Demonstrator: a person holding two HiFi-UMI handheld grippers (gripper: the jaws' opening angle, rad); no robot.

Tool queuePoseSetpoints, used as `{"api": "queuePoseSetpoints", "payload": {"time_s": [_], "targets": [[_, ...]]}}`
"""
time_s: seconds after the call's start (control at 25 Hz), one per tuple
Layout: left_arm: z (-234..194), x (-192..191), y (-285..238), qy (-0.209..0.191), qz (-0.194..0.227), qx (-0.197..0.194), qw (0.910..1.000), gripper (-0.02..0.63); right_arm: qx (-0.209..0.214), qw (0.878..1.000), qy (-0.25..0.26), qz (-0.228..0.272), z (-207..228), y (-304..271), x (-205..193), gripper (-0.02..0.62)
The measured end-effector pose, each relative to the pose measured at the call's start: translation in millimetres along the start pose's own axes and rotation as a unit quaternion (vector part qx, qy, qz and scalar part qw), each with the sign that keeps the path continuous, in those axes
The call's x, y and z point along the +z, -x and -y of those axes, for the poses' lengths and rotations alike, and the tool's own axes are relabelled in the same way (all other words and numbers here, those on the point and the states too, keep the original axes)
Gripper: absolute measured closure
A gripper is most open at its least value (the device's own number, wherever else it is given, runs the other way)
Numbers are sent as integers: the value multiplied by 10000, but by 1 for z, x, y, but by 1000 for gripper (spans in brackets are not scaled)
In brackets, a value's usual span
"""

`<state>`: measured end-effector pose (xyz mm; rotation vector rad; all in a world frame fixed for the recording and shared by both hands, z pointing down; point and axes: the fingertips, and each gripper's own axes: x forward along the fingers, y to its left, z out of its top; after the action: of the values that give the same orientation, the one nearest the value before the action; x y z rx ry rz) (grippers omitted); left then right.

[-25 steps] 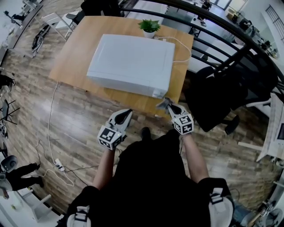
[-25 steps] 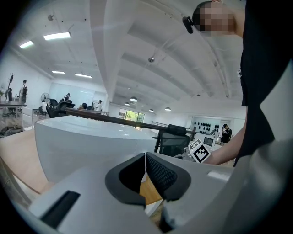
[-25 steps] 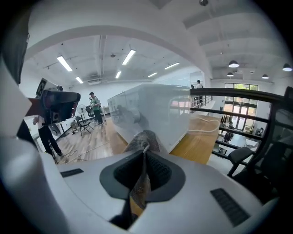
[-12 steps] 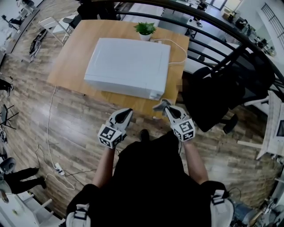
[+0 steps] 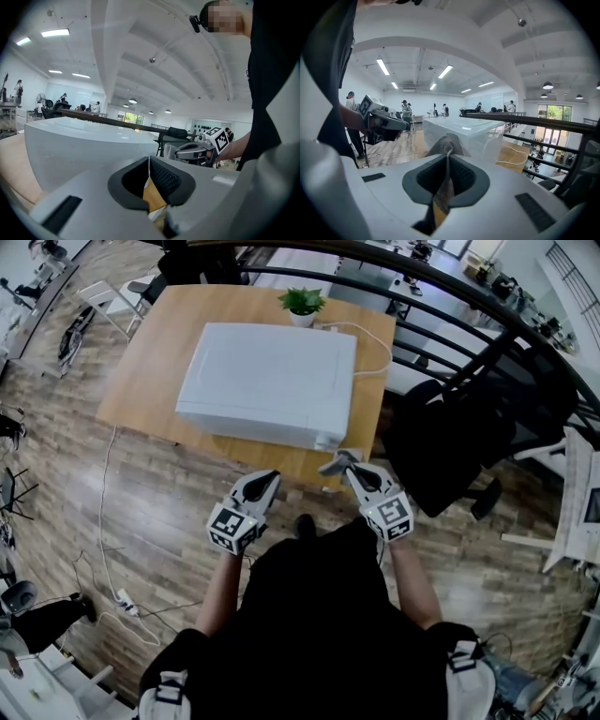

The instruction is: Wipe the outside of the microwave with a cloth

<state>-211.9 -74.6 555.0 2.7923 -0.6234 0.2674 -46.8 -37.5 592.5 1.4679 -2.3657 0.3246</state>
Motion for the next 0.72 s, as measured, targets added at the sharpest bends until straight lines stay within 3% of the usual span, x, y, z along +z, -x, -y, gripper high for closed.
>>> {"api": "queuePoseSetpoints", "payload": {"time_s": [0.72], "targets": [[-8, -3, -3, 37, -52, -32, 10000, 597, -78, 9987, 397, -313, -4, -7, -13, 583]]}}
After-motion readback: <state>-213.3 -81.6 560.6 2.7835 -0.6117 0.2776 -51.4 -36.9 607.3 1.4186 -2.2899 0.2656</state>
